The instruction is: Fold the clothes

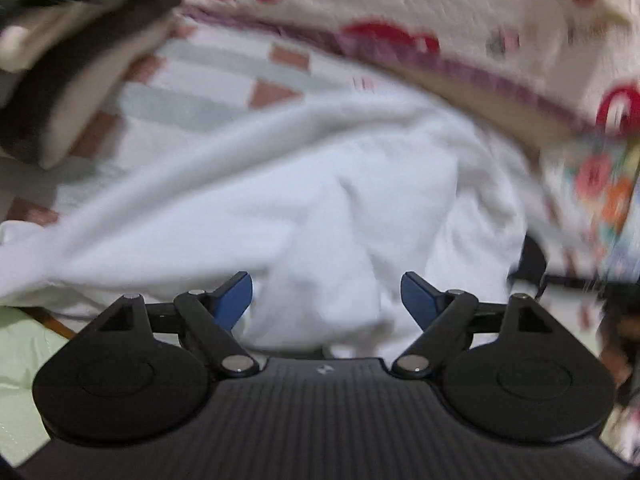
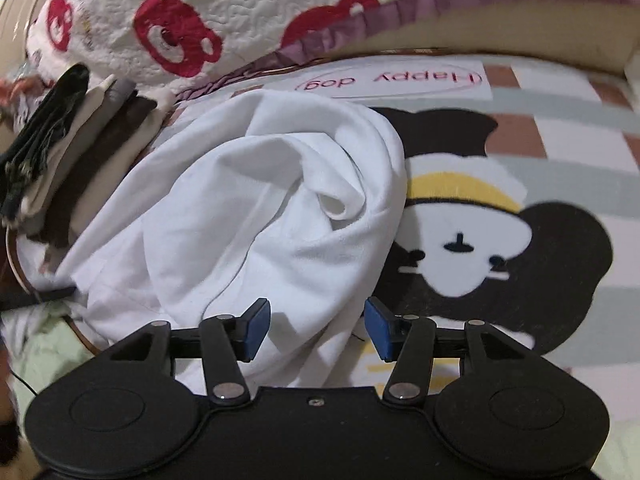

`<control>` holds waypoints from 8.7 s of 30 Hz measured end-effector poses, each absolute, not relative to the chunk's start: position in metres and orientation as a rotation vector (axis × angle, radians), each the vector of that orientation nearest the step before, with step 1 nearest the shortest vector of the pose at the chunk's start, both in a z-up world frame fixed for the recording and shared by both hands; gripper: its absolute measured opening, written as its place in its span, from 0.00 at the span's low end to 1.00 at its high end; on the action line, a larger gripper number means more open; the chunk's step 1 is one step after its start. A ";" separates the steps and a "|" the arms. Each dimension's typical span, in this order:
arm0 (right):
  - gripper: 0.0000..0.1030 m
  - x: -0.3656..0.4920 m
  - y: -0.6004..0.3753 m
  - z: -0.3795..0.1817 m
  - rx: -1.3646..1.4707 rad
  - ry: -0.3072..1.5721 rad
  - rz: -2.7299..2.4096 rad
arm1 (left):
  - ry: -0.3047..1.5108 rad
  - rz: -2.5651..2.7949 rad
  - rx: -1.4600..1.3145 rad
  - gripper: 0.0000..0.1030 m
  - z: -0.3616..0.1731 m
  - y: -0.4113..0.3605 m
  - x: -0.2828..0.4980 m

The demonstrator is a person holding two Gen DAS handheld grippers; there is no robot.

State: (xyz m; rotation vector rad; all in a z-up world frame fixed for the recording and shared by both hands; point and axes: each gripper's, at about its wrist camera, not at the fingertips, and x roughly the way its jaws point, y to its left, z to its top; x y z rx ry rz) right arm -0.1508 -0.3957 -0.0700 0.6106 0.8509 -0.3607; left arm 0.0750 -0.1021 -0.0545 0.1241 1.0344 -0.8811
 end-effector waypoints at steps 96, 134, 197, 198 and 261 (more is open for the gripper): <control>0.06 -0.292 -0.574 0.080 -0.018 0.433 -0.890 | 0.846 -1.413 -0.361 0.15 0.063 -0.168 -0.079; 0.01 -0.351 -0.481 -0.077 0.329 0.619 -0.137 | 1.182 -0.485 -0.516 0.59 -0.089 -0.026 -0.035; 0.42 -0.485 -0.445 -0.095 0.636 0.755 -0.497 | 1.140 -0.541 -0.446 0.37 -0.098 -0.045 -0.053; 0.42 -0.486 -0.446 -0.098 0.672 0.755 -0.490 | 1.142 -0.540 -0.450 0.37 -0.098 -0.044 -0.052; 0.60 -0.501 -0.442 -0.140 1.491 0.529 -0.694 | 0.813 -0.493 -0.079 0.09 -0.050 -0.069 -0.114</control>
